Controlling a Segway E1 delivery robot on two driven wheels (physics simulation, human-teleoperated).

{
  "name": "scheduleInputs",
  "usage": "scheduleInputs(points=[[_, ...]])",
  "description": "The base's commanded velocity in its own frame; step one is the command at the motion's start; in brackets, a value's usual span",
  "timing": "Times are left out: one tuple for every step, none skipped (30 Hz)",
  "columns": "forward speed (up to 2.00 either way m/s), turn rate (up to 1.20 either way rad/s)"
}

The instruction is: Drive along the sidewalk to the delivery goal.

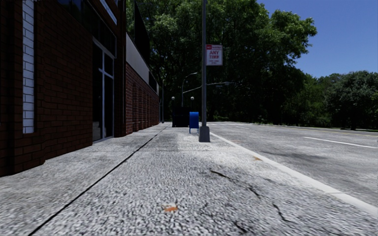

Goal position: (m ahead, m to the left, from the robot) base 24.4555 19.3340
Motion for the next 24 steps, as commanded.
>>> scheduleInputs(points=[[2.00, 0.00], [2.00, 0.00], [2.00, 0.00], [2.00, 0.00], [2.00, 0.00], [2.00, 0.00], [2.00, 0.00], [2.00, 0.00], [2.00, 0.00], [2.00, 0.00], [2.00, 0.00], [2.00, 0.00], [2.00, 0.00], [2.00, 0.00], [2.00, 0.00], [2.00, 0.00], [2.00, 0.00], [2.00, 0.00], [2.00, 0.00], [2.00, 0.00], [2.00, 0.00], [2.00, 0.03], [2.00, 0.06], [2.00, 0.07]])
